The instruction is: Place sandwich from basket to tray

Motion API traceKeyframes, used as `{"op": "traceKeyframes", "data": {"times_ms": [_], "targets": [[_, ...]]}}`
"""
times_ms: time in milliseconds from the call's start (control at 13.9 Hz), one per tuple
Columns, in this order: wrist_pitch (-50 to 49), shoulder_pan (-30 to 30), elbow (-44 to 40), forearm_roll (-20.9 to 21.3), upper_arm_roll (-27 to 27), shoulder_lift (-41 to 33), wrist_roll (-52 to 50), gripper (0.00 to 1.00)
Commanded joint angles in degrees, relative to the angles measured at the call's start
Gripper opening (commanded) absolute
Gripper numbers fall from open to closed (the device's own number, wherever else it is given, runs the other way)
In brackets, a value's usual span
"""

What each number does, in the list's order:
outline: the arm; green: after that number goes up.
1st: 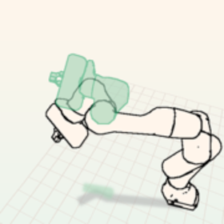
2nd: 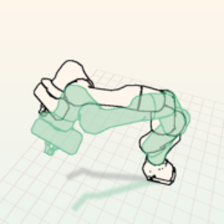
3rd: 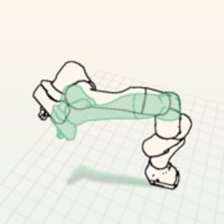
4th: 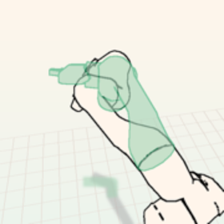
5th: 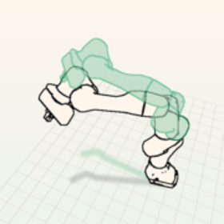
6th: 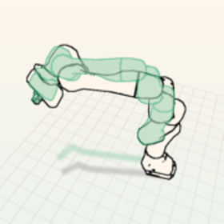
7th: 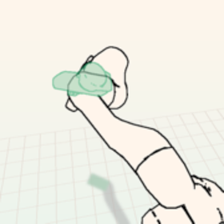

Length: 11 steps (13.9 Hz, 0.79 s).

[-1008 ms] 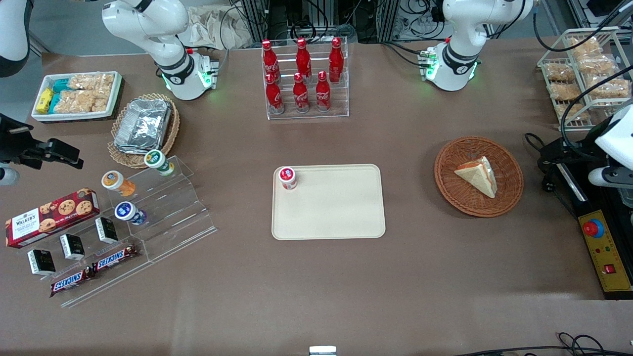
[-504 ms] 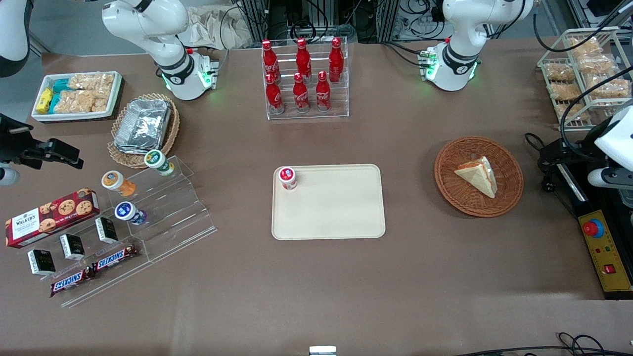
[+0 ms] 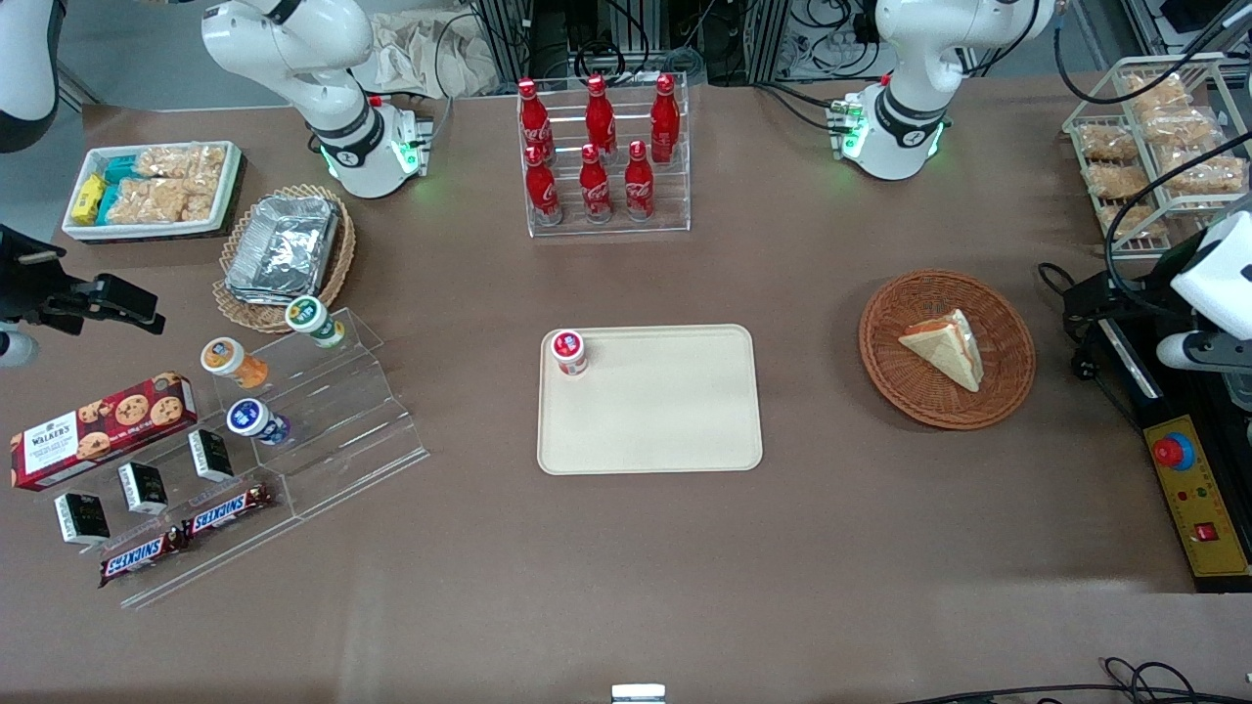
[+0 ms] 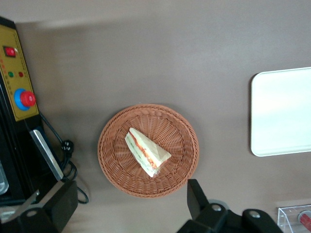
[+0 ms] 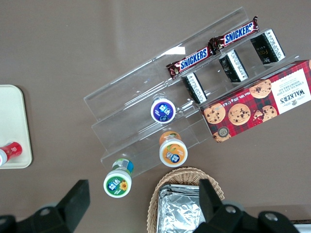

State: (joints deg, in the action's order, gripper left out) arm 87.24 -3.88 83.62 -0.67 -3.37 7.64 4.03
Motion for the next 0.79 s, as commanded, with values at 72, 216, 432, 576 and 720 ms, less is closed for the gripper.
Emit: {"op": "traceKeyframes", "data": {"times_ms": [72,216,432,576,720], "targets": [[-0.75,-0.16,3.47,-0.65,0.20,-2.79,-5.86,1.00],[1.17,-0.16,7.15,-0.65,0.12,-4.81,-8.85,1.00],[7.22,-0.07,16.28,-0.65,0.03,-8.85,-16.48,1.00],[14.51,0.01,25.32,-0.56,0.03,-12.71,-21.23,1.00],[22.24,0.10,34.64,-0.56,-0.06,-16.14,-28.16,1.00]]}}
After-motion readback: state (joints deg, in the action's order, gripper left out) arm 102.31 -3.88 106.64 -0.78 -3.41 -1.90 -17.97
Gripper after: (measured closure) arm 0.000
